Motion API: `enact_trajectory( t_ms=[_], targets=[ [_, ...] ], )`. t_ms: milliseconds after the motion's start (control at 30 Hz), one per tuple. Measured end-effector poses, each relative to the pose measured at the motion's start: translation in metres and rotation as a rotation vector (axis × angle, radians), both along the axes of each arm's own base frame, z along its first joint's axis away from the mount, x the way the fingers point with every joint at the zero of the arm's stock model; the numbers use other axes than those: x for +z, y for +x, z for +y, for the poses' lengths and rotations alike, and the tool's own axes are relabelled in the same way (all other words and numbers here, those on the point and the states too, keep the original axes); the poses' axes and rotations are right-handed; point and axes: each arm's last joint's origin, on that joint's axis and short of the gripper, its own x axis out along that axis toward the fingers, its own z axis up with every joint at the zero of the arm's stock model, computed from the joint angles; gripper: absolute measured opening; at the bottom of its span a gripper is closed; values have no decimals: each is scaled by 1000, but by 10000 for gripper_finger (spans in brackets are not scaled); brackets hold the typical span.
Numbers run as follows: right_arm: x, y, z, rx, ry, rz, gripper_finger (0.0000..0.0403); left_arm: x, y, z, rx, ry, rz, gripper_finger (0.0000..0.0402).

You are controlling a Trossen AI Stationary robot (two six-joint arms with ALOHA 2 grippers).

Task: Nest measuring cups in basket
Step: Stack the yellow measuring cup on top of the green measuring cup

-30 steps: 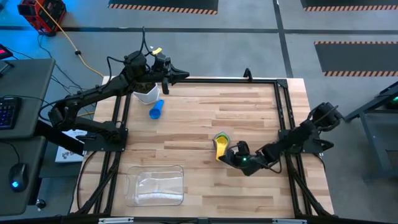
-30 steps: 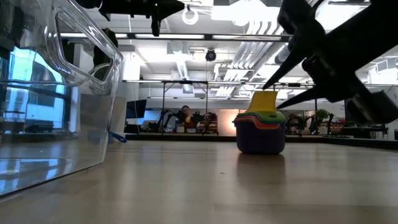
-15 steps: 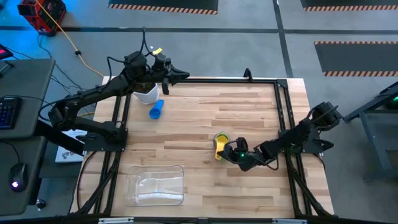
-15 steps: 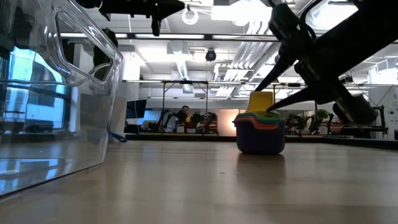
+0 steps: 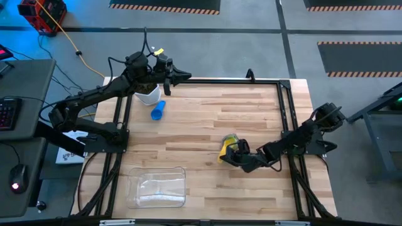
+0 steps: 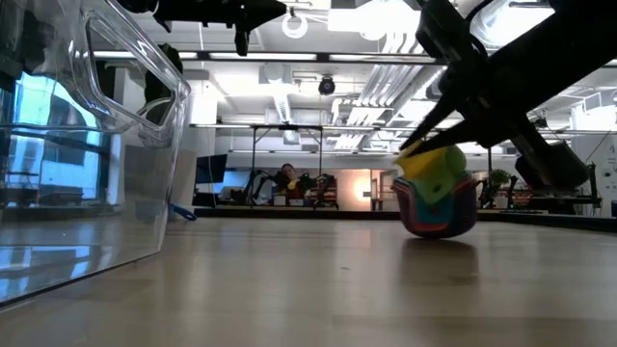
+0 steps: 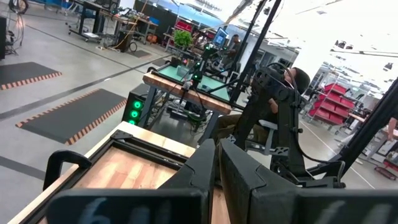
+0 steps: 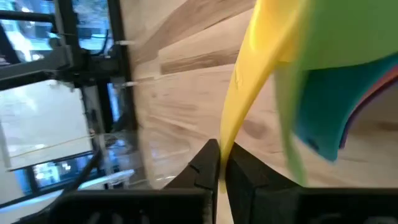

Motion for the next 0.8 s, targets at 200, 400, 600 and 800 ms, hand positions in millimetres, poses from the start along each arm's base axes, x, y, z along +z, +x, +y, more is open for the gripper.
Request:
enact_trajectory(
  t_ms=[200, 400, 600, 800],
  targets=[
    [1, 1, 0, 10, -9, -9, 3, 0, 0, 0, 0, 0, 0, 15],
    [2, 1, 0, 13, -14, -12, 3, 0, 0, 0, 0, -1, 0, 15],
    [8, -1, -1, 18, -53, -34, 2, 0, 0, 0, 0, -1, 0, 15],
    [15, -3, -2, 41, -90, -40, 1, 0, 0, 0, 0, -1, 0, 15]
  ],
)
